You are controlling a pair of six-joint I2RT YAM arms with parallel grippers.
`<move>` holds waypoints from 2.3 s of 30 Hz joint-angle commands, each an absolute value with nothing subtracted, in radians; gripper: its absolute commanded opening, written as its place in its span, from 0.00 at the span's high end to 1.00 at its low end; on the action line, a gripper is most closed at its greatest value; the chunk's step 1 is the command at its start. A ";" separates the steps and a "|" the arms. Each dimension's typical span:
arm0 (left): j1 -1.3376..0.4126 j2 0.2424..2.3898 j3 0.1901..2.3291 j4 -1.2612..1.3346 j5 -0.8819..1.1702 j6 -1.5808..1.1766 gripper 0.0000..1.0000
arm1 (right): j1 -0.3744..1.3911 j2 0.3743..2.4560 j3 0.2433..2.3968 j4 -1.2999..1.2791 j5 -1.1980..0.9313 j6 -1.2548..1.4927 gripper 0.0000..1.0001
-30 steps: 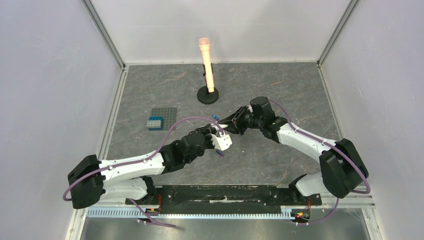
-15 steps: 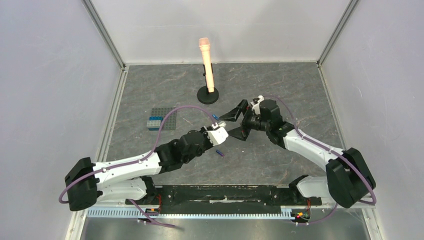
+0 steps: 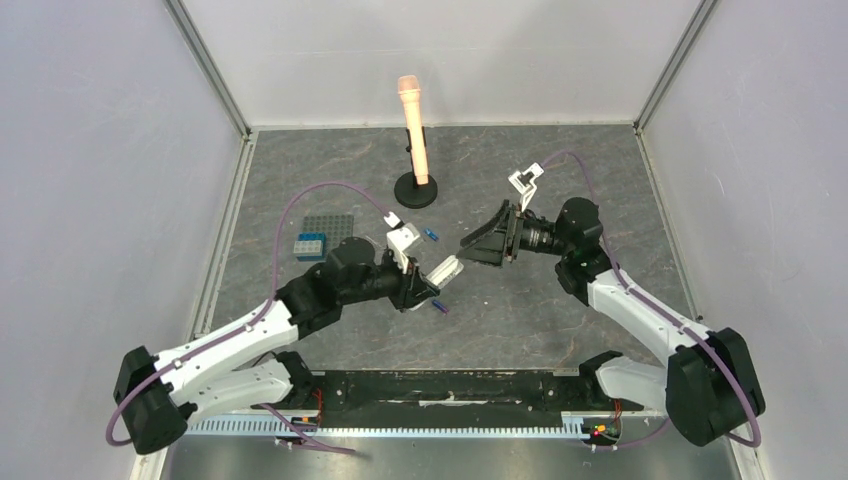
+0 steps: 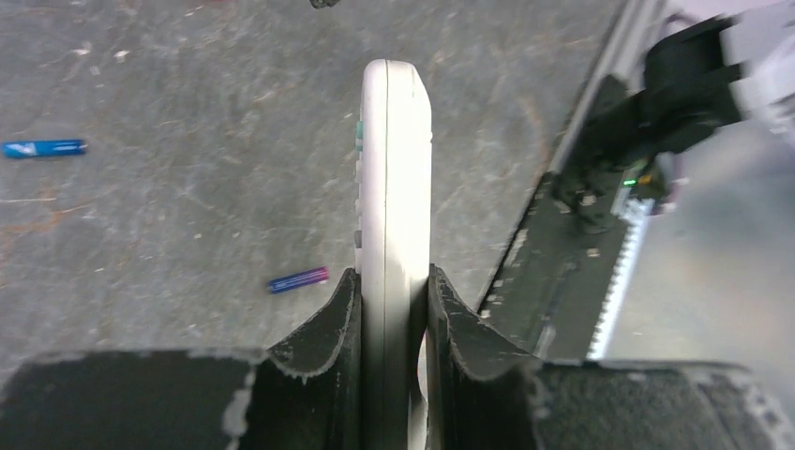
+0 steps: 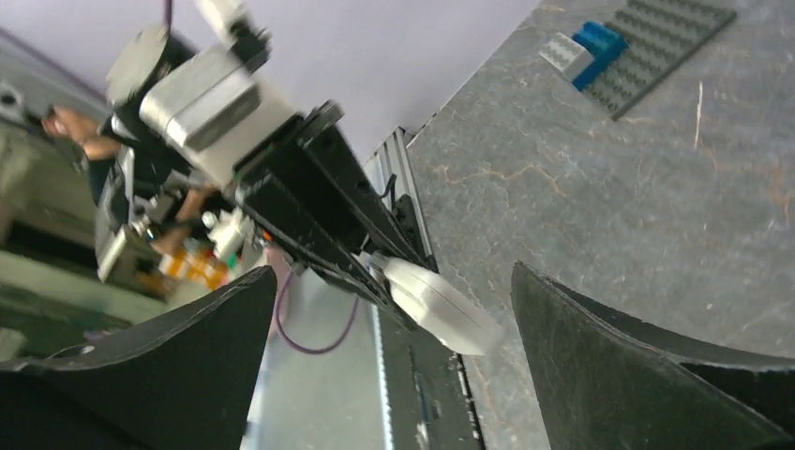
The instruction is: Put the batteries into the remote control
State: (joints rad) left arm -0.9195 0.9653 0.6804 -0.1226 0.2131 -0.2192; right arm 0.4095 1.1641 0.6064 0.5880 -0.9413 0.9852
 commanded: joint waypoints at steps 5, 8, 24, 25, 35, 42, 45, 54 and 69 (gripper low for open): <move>-0.794 0.931 0.714 -0.055 0.622 -0.396 0.98 | 0.455 1.098 0.747 0.299 -1.038 0.453 0.02; -0.780 0.945 0.727 -0.052 0.660 -0.385 0.98 | 0.472 1.130 0.757 0.300 -1.026 0.443 0.03; -0.736 0.936 0.758 -0.036 0.701 -0.373 0.98 | 0.546 1.190 0.776 0.278 -1.108 0.426 0.51; -0.736 0.933 0.758 -0.031 0.700 -0.376 0.97 | 0.546 1.194 0.777 0.291 -1.109 0.441 0.64; -0.733 0.761 0.668 0.102 0.342 -0.473 0.18 | 0.546 1.133 0.757 0.644 -0.939 0.811 0.87; -0.732 0.666 0.564 0.340 0.218 -0.655 0.19 | 0.544 1.191 0.776 0.894 -0.856 1.102 0.86; -0.732 0.660 0.542 0.474 0.207 -0.778 0.33 | 0.545 1.231 0.766 1.032 -0.866 1.236 0.86; -0.732 0.659 0.556 0.522 0.254 -0.783 0.33 | 0.544 1.245 0.746 1.002 -0.870 1.227 0.85; -0.732 0.678 0.552 0.504 0.283 -0.761 0.47 | 0.543 1.267 0.760 1.023 -0.875 1.257 0.83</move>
